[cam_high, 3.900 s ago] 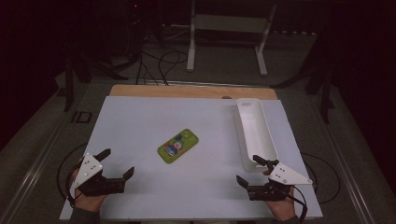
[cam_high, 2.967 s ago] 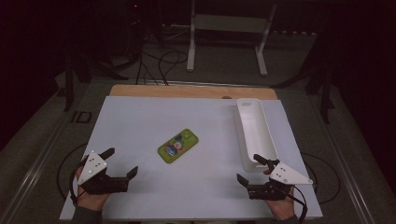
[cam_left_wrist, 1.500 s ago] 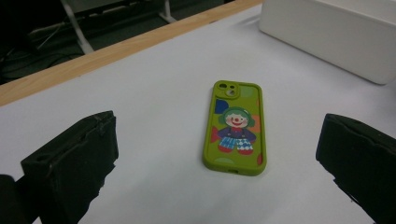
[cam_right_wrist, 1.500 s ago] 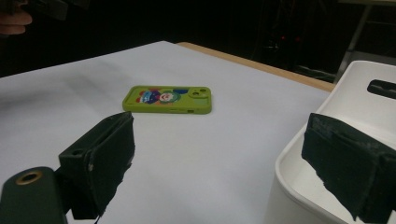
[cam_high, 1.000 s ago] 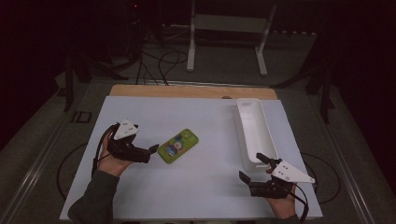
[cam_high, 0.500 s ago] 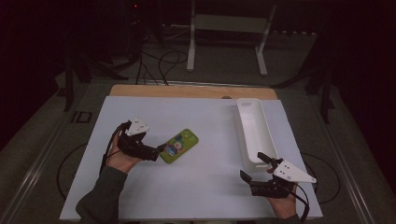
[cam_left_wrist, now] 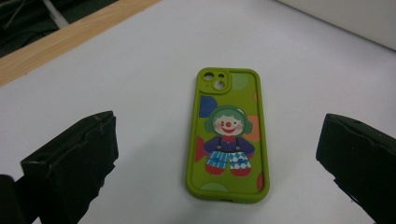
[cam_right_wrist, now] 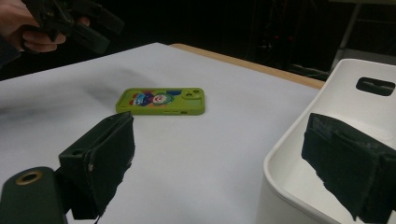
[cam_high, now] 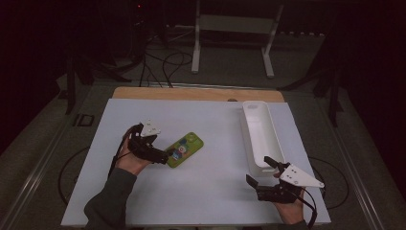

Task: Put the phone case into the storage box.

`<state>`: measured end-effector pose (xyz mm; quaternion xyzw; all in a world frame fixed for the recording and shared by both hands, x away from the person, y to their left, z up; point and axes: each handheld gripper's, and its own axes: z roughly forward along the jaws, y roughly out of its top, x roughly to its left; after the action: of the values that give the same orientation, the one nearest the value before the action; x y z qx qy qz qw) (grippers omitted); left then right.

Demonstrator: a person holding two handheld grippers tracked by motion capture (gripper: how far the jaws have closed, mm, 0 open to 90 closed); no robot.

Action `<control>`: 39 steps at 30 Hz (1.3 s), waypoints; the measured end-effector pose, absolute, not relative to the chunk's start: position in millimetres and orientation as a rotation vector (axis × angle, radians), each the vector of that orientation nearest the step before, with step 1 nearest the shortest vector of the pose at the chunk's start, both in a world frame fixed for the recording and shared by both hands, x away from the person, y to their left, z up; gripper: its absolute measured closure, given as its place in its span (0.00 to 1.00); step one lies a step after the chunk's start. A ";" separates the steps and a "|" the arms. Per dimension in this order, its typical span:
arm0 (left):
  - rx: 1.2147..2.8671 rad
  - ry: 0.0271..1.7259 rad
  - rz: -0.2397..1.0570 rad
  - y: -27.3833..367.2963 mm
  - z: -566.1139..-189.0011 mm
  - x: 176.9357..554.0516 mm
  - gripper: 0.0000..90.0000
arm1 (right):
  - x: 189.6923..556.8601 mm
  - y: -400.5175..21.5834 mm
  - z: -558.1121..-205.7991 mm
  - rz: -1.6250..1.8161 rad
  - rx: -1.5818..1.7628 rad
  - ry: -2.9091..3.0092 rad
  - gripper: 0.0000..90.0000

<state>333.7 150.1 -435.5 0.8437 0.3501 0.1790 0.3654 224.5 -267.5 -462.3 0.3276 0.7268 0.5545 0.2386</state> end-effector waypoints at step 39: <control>2.266 0.903 0.409 127.3 -462.8 350.7 0.00 | 225.1 -266.9 -462.4 1.513 0.899 1.993 0.10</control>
<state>350.7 127.3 -462.8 0.8654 0.3450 0.1562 0.3280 225.1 -266.9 -462.4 0.3282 0.7279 0.5525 0.2392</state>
